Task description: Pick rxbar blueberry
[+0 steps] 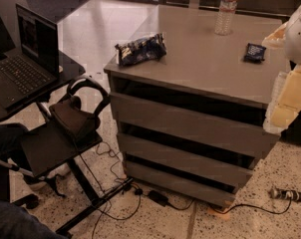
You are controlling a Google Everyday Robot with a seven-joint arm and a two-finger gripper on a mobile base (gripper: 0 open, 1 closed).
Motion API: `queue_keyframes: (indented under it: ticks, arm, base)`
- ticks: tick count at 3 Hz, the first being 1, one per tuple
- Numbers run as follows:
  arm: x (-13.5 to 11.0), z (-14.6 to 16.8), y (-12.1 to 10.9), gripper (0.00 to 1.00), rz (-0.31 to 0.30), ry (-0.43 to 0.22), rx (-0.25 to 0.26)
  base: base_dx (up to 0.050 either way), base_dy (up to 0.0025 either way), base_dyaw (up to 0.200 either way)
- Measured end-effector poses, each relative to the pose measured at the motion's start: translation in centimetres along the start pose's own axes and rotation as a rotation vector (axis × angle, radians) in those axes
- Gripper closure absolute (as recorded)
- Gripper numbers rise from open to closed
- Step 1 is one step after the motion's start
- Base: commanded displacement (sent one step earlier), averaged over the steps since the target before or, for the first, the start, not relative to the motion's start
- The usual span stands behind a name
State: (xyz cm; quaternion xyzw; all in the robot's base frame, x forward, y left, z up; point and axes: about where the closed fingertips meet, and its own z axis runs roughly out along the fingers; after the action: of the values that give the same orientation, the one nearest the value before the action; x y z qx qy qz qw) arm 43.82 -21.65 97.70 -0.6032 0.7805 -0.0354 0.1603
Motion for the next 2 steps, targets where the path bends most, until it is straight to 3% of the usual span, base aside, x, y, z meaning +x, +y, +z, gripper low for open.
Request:
queue_keyframes:
  ticks: [2]
  arm:
    - [0.0,0.0,0.0,0.0,0.0,0.0,0.0]
  base:
    - [0.048,-0.00001,0.0]
